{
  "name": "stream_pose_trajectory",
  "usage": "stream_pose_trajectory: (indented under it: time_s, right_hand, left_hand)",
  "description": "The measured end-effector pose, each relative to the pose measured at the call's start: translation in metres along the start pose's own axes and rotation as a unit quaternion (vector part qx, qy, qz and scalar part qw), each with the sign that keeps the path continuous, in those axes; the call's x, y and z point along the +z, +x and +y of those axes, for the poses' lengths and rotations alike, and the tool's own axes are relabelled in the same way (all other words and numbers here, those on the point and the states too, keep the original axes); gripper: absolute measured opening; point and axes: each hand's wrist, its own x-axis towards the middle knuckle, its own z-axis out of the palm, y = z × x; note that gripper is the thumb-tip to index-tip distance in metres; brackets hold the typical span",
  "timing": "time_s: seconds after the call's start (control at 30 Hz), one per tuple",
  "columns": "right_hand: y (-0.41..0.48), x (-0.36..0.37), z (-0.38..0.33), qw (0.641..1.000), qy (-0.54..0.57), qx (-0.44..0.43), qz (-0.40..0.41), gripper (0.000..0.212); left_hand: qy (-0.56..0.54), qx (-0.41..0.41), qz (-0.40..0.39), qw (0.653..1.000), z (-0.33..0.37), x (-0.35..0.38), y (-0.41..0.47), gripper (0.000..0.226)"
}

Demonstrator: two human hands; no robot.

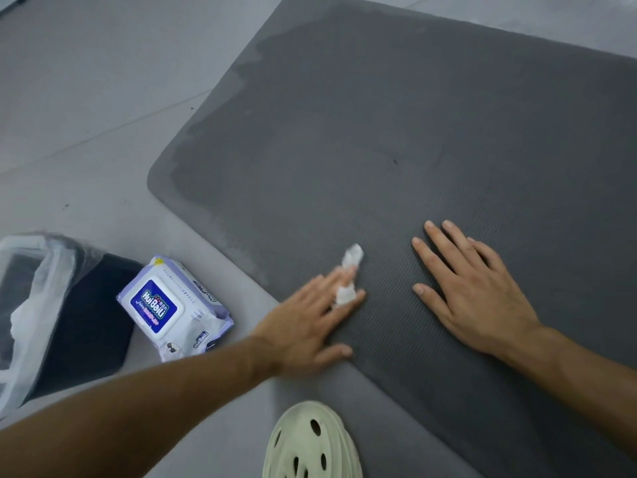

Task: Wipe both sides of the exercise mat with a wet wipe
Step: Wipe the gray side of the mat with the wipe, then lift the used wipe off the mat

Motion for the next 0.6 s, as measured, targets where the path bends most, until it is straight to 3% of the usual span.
stream_pose_trajectory:
  time_s: [0.13,0.23,0.6]
  right_hand:
    - [-0.001,0.0,-0.001,1.0,0.002,-0.003,-0.002,0.071]
    - [0.002,-0.001,-0.004,1.0,0.01,-0.011,-0.005,0.07]
    - [0.031,-0.021,0.014,0.998,0.005,0.038,-0.047,0.071]
  left_hand:
    - [0.025,0.148,-0.074,0.986,0.042,-0.002,0.007,0.073]
    - [0.035,0.202,-0.077,0.976,0.035,-0.01,0.017,0.068]
    - [0.092,-0.028,-0.053,0.994,-0.057,-0.059,0.068,0.067]
